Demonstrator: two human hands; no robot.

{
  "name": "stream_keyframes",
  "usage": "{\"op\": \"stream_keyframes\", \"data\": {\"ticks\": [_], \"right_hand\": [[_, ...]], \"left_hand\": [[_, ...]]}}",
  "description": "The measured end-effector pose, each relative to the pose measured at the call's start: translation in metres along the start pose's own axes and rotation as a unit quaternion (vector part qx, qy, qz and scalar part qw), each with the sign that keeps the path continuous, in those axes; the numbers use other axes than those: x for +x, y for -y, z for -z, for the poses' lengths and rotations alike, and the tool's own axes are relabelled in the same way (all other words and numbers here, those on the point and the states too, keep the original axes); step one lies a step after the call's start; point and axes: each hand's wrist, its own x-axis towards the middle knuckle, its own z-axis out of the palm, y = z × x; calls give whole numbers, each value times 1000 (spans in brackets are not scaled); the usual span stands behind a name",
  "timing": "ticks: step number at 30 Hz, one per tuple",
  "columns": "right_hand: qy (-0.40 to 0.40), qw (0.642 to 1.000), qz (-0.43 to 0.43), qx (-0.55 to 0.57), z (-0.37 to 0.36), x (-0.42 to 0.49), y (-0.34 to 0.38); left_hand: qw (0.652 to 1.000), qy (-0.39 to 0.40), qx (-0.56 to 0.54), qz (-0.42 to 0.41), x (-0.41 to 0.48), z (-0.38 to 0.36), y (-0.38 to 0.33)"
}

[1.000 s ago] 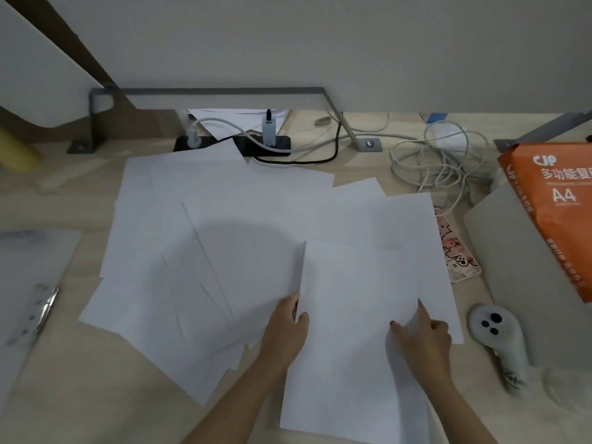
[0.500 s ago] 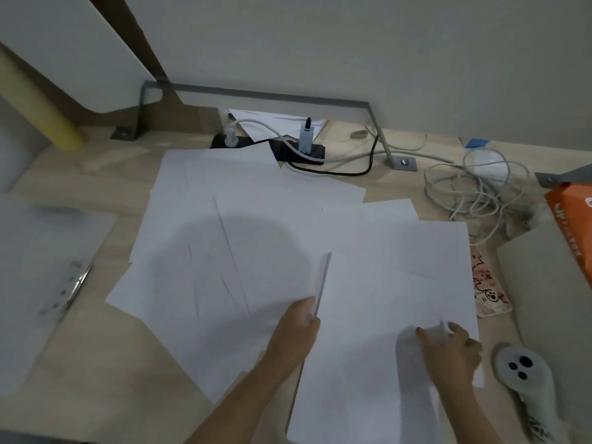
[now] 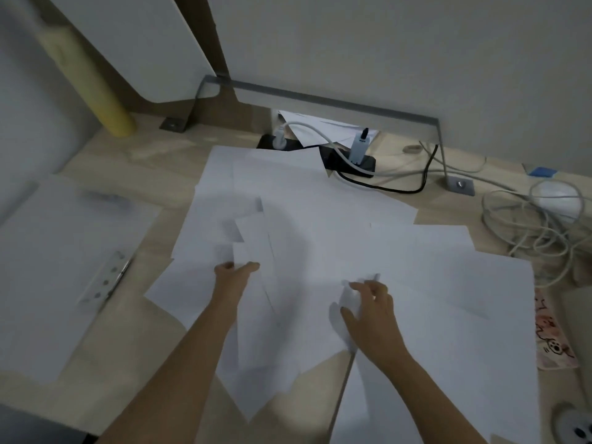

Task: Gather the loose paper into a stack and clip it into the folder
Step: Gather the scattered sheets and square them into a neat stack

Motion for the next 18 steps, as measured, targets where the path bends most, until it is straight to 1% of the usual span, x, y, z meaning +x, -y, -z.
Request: {"op": "stream_keyframes", "data": {"ticks": [2, 3, 5, 7, 9, 12, 14, 18], "right_hand": [[16, 1000, 9, -15, -9, 0, 6], [22, 999, 16, -25, -13, -1, 7], [39, 998, 20, -49, -20, -6, 9], [59, 996, 9, -71, -27, -10, 9], [67, 993, 5, -101, -32, -14, 9], [81, 986, 3, -148, -36, -19, 6], [64, 984, -1, -168, -38, -23, 1], [14, 977, 6, -212, -36, -26, -12]], "left_hand": [[996, 84, -19, 10, -1, 1, -1], [993, 113, -14, 12, -3, 0, -1], [990, 138, -9, 0, -2, -4, 1], [991, 131, 8, -28, 2, -11, 4], [992, 98, 59, -56, 7, -20, 6], [988, 60, 122, -70, 8, -31, 5], [987, 46, 132, -77, 11, -34, 5], [983, 37, 134, -121, 10, -26, -4]]}}
